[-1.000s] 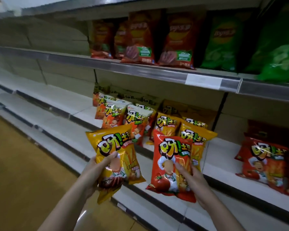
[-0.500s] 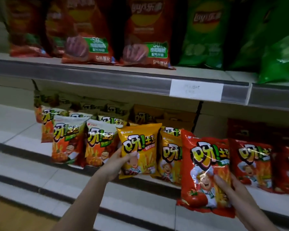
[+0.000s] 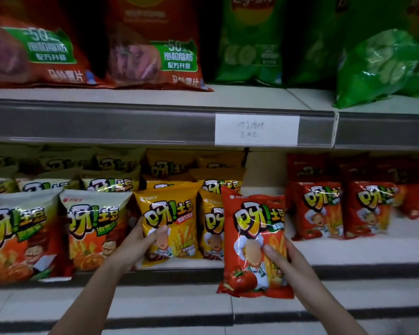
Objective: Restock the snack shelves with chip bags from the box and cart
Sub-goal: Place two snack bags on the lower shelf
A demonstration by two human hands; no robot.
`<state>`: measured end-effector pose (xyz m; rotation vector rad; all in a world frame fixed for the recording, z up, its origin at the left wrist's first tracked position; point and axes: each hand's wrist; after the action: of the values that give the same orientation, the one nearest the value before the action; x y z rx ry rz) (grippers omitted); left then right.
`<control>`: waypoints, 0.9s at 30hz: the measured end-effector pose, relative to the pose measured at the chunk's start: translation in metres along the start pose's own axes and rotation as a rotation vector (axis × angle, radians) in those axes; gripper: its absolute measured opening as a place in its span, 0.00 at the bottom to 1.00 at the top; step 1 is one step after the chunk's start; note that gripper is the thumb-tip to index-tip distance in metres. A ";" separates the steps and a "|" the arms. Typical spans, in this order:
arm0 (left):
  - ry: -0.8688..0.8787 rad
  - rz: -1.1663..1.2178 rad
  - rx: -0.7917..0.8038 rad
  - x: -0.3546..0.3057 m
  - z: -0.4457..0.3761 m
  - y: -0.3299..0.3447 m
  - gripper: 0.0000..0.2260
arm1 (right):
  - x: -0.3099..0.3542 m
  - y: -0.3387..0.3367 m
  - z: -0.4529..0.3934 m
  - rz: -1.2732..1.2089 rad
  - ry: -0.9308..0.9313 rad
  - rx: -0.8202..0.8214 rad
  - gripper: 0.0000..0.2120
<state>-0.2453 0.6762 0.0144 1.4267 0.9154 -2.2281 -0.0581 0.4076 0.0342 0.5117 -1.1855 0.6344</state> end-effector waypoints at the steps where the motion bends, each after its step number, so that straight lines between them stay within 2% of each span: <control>1: -0.005 -0.025 0.003 -0.003 0.004 0.001 0.28 | 0.000 0.002 0.002 0.001 0.006 -0.013 0.21; 7: 0.080 -0.134 -0.195 -0.005 0.001 0.008 0.26 | -0.006 0.016 0.015 0.032 0.004 -0.075 0.21; 9: 0.079 -0.086 -0.189 -0.007 0.001 0.007 0.25 | -0.008 0.021 0.017 0.030 0.002 -0.086 0.23; 15: -0.016 0.153 -0.014 -0.008 0.002 -0.003 0.41 | -0.014 0.041 0.024 0.016 -0.032 -0.127 0.34; 18: -0.034 0.238 -0.067 -0.012 -0.006 -0.001 0.41 | -0.016 0.043 0.023 -0.001 -0.041 -0.175 0.31; 21: -0.039 0.294 -0.127 -0.007 -0.024 0.001 0.49 | -0.015 0.042 0.021 -0.006 -0.051 -0.202 0.30; 22: -0.028 0.280 -0.136 -0.002 -0.028 0.003 0.49 | -0.016 0.041 0.019 -0.003 -0.058 -0.207 0.29; 25: 0.053 0.295 -0.148 0.009 -0.028 0.010 0.40 | -0.016 0.044 0.016 0.004 -0.069 -0.197 0.26; 27: 0.093 0.307 -0.173 0.013 -0.027 0.014 0.38 | -0.018 0.049 0.013 0.010 -0.066 -0.178 0.29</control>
<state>-0.2244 0.6845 -0.0092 1.4875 0.8314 -1.8286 -0.1051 0.4307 0.0229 0.3785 -1.2938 0.5175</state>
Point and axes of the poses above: each hand's wrist, its own z-axis away from the middle knuckle, its own y-axis out of the palm, x = y × z, and after that the axes turned 3 degrees about -z, right-handed
